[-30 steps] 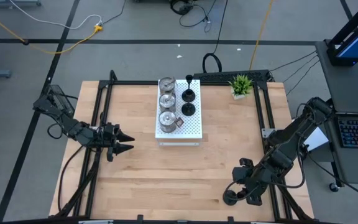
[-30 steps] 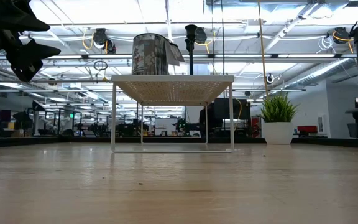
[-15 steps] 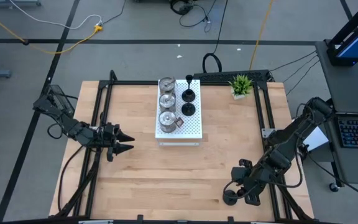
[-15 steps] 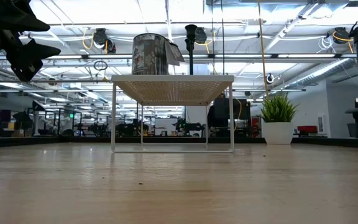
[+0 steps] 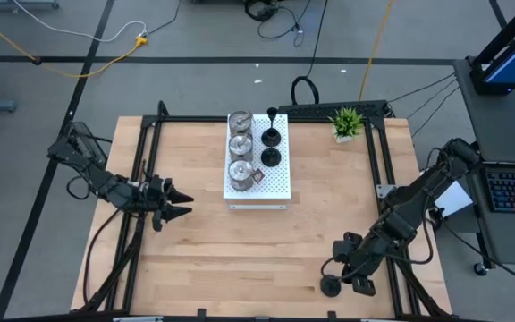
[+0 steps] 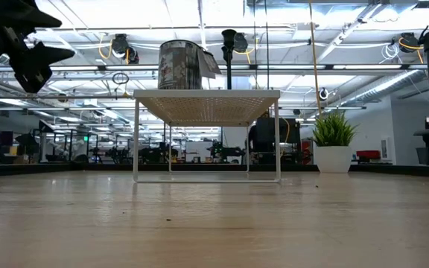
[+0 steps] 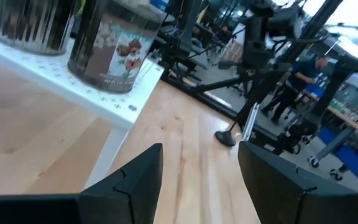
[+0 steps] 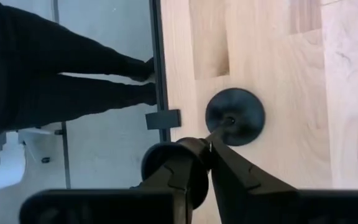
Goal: Pick & Place candle stick holders
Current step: Put the black candle holder on the shelf aligned with the other black candle holders
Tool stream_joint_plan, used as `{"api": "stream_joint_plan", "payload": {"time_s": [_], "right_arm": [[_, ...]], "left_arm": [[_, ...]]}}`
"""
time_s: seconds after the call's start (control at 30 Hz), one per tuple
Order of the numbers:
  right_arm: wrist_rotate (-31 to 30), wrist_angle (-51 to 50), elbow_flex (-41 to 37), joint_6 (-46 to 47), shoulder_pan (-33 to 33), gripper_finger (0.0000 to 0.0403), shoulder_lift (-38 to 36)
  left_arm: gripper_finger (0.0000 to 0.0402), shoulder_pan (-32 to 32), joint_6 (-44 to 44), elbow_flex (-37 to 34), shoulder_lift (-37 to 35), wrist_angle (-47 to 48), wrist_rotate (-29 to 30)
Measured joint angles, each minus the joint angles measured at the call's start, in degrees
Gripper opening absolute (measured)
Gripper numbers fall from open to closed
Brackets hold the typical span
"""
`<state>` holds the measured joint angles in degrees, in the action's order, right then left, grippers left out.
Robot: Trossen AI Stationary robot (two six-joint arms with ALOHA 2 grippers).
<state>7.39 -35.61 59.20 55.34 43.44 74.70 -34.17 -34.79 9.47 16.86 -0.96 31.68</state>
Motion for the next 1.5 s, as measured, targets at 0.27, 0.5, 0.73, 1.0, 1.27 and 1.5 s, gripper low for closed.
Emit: {"api": "stream_joint_plan", "payload": {"time_s": [0.27,0.5,0.73,1.0,1.27,1.5], "right_arm": [[0.1,-0.2,-0.2,-2.1,-3.2,0.0016,-1.2],[-1.1,1.1,0.1,-5.1,-7.2,0.0007,-2.7],[0.1,1.0,3.8,-9.6,-11.7,0.0007,-2.8],[3.5,0.6,8.6,-11.3,-16.5,0.0007,-2.8],[6.5,0.5,12.2,-12.3,-19.5,0.0006,-2.8],[6.4,0.6,12.9,-13.2,-19.5,0.0006,-2.8]], "left_arm": [[0.0214,0.0,0.0,0.0,0.0,-5.7,0.0],[0.0214,0.0,0.1,0.0,0.0,-15.3,0.0],[0.0214,0.0,0.4,0.1,4.4,-25.5,-0.1],[0.0214,0.0,0.5,8.2,18.0,-29.2,-2.5],[0.0214,0.0,4.7,26.4,34.4,-20.8,-8.6],[0.0214,0.0,0.7,41.9,47.2,-5.8,-9.4]]}}
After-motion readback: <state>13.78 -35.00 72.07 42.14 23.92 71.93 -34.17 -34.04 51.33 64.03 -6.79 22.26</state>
